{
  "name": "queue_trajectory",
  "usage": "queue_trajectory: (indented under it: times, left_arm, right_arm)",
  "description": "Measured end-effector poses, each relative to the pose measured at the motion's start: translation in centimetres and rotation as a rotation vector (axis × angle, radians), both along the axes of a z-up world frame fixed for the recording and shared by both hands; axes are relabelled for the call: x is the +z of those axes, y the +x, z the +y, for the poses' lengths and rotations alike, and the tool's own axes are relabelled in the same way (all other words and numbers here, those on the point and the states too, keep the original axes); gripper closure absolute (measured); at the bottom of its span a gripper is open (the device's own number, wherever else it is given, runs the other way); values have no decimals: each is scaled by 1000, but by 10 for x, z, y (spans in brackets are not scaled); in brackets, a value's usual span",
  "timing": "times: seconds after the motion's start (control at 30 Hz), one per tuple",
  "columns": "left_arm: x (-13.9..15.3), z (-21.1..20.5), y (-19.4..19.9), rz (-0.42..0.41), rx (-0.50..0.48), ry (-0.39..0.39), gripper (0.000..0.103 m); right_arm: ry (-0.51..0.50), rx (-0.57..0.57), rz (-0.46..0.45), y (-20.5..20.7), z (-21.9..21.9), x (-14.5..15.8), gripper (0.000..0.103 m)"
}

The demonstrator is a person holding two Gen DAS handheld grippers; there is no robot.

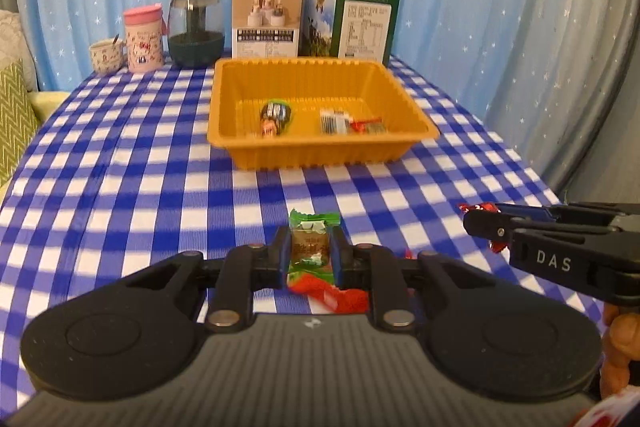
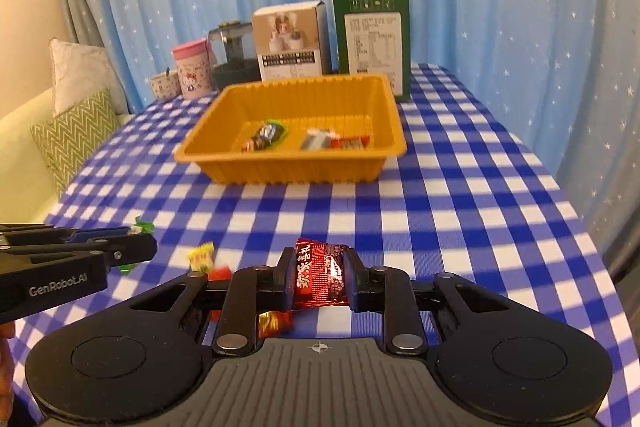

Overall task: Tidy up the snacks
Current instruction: 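Lift both held candies and carry them over the orange tray, then lower both candies into the orange tray and open both tools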

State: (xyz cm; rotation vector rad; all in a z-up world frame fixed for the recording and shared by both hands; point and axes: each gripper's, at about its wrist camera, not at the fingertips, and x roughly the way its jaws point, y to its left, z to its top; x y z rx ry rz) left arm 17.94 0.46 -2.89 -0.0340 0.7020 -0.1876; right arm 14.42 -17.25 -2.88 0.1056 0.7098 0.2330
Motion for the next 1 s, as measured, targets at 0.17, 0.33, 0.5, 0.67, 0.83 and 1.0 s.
queue_trajectory:
  times: [0.17,0.33,0.5,0.67,0.83,1.0]
  left_arm:
    - [12,3,32,-23,-4,-6,85]
    - [23,7,69,-38,-3,-11,85]
    - [31,10,105,-50,-7,-6,85]
    - [29,17,138,-55,0,-3,85]
    - [21,22,168,-38,5,-1,85]
    - [10,21,186,-23,1,2,85]
  right_arm:
    - [9,-1,-18,27,-1,16,78]
    - [10,3,-36,58,-1,28,78]
    - [19,8,-46,97,1,34,78]
    - [58,10,-40,135,1,35,78]
    - [74,11,-26,164,5,29,78]
    - [90,5,-7,184,7,19,78]
